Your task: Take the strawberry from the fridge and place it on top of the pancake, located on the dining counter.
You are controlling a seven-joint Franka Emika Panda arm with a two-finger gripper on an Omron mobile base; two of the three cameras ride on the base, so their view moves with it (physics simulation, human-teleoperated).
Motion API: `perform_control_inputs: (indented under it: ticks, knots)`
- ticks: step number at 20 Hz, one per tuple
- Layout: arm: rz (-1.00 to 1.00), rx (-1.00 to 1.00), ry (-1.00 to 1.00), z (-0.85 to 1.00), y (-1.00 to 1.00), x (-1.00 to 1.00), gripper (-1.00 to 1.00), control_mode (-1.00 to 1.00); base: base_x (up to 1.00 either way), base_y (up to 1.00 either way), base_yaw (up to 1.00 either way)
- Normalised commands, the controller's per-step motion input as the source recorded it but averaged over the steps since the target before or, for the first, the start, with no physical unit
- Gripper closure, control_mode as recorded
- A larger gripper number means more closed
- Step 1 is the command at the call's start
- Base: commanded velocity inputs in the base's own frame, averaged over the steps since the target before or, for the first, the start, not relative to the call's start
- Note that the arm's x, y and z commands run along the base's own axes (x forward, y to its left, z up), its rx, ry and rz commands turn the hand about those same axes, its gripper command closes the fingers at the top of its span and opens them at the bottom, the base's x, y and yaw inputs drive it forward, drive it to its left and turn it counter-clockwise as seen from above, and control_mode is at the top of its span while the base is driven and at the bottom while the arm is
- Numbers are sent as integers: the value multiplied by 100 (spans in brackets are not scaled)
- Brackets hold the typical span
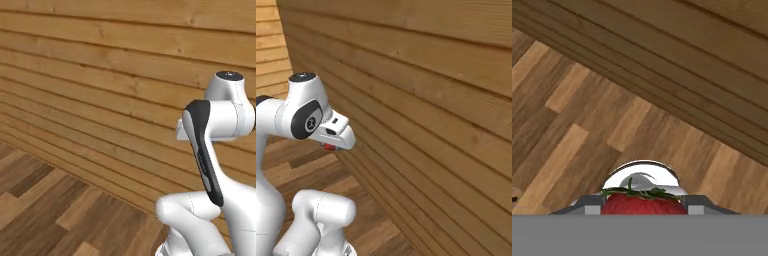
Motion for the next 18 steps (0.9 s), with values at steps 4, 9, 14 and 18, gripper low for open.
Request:
perform_control_inputs:
  ticks: [4,9,14,18]
  knots:
    - [0,0,0,0,0,0,100,100,30,0,98]
    - [0,0,0,0,0,0,100,100,49,0,91]
    - [0,0,0,0,0,0,100,100,82,-3,84]
    - [0,0,0,0,0,0,100,100,100,-13,73]
